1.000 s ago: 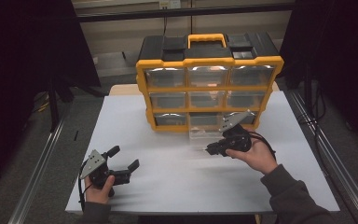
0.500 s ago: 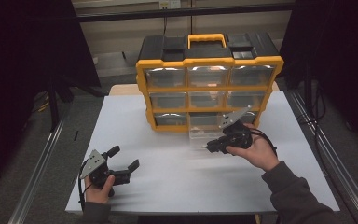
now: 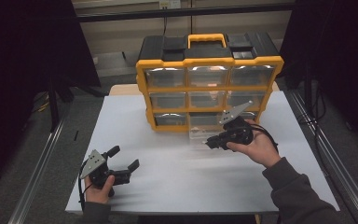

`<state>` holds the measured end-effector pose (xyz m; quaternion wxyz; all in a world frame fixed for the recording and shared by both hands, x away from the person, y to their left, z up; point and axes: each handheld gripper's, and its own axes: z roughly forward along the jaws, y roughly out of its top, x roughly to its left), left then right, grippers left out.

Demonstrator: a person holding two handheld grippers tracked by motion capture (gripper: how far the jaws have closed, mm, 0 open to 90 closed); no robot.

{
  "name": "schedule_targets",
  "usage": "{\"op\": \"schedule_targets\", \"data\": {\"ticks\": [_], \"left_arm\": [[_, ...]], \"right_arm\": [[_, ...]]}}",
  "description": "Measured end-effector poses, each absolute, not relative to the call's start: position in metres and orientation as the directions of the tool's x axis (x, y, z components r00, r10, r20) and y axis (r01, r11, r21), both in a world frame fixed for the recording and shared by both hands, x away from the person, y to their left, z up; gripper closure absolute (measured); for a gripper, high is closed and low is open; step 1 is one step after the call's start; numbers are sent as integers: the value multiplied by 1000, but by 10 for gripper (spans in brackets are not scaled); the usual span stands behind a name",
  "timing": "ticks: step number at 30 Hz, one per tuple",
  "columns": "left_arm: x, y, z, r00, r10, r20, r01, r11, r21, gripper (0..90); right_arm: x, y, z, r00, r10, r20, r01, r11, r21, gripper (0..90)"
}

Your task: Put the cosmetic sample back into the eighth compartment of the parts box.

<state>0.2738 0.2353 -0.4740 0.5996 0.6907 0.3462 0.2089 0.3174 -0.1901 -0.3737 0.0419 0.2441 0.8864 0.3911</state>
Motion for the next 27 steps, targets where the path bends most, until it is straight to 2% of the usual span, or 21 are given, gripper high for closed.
{"op": "schedule_targets", "data": {"ticks": [27], "left_arm": [[274,235,-474,672,731,-121,225,-46,973,16]], "right_arm": [[331,-195,-354,-871,483,90,394,576,717,815]]}}
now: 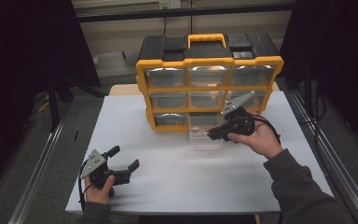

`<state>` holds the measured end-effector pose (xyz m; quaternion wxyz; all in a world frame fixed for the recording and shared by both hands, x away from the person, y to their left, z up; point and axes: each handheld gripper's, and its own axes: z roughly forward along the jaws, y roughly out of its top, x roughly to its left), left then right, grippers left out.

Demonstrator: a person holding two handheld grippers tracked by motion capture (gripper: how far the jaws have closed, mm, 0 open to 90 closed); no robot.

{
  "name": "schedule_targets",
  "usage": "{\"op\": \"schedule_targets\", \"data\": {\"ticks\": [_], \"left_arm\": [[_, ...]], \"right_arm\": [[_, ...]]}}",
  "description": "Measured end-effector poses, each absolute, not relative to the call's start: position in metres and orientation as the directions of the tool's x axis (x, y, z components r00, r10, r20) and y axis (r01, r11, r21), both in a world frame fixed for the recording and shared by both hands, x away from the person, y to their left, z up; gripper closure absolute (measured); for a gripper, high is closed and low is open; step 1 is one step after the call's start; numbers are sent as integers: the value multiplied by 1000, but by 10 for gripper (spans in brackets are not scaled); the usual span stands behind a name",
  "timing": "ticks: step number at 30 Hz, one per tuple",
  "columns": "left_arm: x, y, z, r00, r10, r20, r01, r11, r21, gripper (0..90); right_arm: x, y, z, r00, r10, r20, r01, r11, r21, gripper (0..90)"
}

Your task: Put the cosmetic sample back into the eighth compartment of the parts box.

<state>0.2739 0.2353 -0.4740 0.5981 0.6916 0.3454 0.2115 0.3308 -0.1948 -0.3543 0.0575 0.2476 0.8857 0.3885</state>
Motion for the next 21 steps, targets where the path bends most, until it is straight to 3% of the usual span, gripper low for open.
{"op": "schedule_targets", "data": {"ticks": [21], "left_arm": [[274,235,-474,674,728,-128,229,-40,973,16]], "right_arm": [[342,-196,-345,-861,505,69,396,576,715,815]]}}
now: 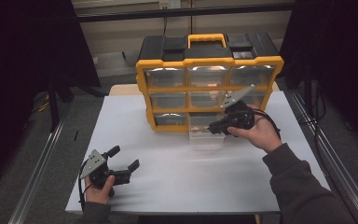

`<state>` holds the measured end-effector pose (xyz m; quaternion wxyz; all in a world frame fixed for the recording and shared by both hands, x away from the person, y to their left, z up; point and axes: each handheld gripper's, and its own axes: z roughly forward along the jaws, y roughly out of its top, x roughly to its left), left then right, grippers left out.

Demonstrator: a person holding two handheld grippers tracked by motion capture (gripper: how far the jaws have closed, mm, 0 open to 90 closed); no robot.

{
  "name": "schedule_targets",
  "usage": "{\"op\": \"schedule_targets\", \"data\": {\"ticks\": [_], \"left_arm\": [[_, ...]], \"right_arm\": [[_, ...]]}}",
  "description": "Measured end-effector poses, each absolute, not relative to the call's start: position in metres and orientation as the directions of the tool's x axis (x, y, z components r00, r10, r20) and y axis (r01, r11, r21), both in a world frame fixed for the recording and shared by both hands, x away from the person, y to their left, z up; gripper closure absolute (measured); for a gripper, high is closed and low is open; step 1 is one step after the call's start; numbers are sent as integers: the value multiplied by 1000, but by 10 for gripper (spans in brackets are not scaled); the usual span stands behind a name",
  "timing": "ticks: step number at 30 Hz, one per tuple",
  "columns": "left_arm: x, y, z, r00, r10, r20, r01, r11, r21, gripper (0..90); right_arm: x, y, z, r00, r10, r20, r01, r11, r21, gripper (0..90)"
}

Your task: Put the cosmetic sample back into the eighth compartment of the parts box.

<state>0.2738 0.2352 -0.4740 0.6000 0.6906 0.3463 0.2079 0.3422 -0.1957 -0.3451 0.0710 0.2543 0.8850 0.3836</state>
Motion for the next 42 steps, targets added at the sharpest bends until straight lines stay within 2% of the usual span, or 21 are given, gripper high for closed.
{"op": "schedule_targets", "data": {"ticks": [42], "left_arm": [[274,234,-475,678,724,-122,231,-53,971,16]], "right_arm": [[369,-199,-353,-827,562,25,417,581,699,814]]}}
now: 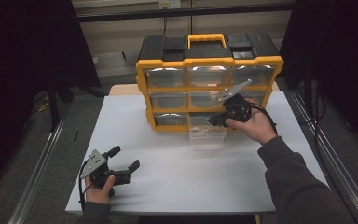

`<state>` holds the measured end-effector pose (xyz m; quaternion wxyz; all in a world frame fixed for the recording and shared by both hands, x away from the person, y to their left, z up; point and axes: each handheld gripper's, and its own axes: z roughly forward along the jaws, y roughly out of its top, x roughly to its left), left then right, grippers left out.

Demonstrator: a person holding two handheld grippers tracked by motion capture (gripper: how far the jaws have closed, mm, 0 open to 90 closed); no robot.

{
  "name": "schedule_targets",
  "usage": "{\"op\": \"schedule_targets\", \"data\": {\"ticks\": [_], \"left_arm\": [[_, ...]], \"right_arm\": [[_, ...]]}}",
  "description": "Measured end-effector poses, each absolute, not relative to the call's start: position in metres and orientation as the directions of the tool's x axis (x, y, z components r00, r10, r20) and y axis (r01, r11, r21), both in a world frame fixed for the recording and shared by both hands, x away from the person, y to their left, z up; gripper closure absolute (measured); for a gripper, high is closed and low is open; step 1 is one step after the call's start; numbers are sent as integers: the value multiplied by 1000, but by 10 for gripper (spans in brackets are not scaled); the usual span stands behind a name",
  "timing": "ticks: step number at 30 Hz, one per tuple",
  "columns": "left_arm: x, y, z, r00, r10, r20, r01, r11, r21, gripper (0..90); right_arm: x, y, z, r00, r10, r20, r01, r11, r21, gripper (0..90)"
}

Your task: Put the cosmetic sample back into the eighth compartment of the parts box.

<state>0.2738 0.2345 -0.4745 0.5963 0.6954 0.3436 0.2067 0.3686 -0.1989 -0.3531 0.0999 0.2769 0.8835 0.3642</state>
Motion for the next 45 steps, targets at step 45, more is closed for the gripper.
{"op": "schedule_targets", "data": {"ticks": [45], "left_arm": [[274,235,-474,678,725,-124,229,-47,972,16]], "right_arm": [[380,-190,-367,-826,564,-7,409,607,682,814]]}}
